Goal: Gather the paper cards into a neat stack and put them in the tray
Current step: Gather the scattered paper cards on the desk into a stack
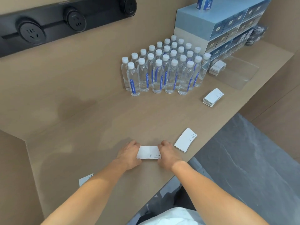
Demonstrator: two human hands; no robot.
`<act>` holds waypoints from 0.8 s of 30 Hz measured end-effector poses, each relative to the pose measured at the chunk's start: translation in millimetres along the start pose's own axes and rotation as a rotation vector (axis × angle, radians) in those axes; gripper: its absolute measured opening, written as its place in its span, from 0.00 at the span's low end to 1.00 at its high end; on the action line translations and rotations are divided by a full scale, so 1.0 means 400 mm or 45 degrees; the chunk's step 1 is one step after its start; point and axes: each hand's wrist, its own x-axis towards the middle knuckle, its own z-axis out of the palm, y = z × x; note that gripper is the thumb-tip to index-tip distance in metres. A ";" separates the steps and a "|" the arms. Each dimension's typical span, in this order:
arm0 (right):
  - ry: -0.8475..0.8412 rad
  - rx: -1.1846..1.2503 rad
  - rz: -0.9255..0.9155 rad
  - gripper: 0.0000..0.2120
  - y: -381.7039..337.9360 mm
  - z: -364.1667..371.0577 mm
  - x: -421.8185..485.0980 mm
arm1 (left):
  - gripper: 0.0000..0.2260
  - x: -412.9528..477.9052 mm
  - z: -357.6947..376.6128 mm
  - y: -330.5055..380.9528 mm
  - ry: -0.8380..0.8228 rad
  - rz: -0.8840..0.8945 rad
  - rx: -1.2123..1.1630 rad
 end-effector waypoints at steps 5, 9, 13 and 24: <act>-0.088 -0.043 -0.032 0.19 0.028 -0.086 -0.009 | 0.18 -0.021 -0.026 0.052 0.033 -0.026 -0.076; -0.124 -0.081 -0.058 0.18 0.074 -0.123 0.002 | 0.17 -0.017 -0.030 0.102 0.043 -0.050 -0.141; -0.148 -0.084 -0.126 0.18 0.135 -0.147 0.030 | 0.16 -0.006 -0.020 0.155 0.073 -0.114 -0.240; -0.250 -0.024 -0.508 0.15 0.351 -0.271 0.165 | 0.22 0.065 0.005 0.367 0.226 -0.491 -0.600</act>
